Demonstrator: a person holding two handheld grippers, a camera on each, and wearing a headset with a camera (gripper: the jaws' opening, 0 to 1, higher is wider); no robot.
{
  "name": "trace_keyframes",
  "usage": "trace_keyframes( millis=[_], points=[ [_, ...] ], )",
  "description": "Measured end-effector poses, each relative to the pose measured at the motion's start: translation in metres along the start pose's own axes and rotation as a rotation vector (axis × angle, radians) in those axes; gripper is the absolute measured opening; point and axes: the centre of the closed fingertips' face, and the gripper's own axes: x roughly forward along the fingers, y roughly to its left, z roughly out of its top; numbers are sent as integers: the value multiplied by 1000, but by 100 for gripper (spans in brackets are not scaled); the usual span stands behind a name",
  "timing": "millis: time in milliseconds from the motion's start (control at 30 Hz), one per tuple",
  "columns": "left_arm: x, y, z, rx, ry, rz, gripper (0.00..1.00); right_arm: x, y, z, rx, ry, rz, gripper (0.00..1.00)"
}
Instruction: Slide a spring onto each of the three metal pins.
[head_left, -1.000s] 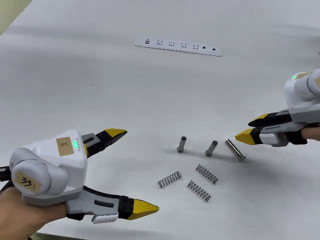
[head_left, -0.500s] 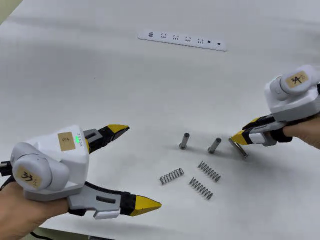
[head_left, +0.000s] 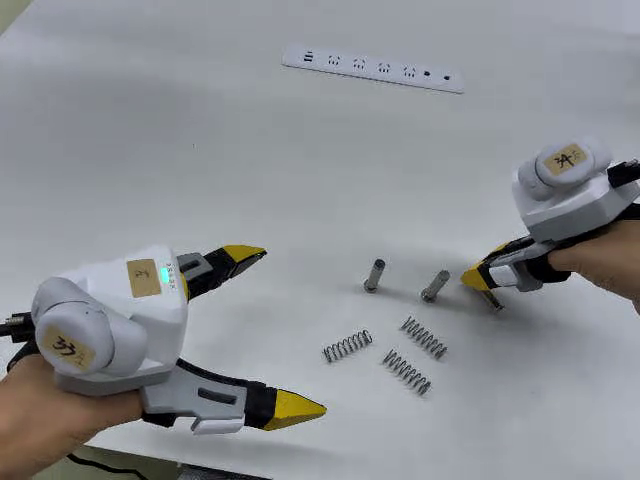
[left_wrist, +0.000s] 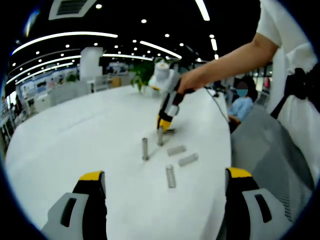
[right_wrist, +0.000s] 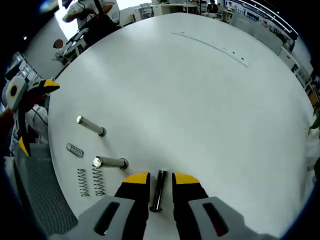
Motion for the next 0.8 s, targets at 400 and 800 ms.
trace_keyframes(
  millis=[400,800],
  points=[
    [3,-3,-1,9,7,-19,100,7,-4,-1,-10,23,-24,14],
    [3,-3,0,8,0,-19,100,11,-11,-1,-35,49,-53,10]
  ],
)
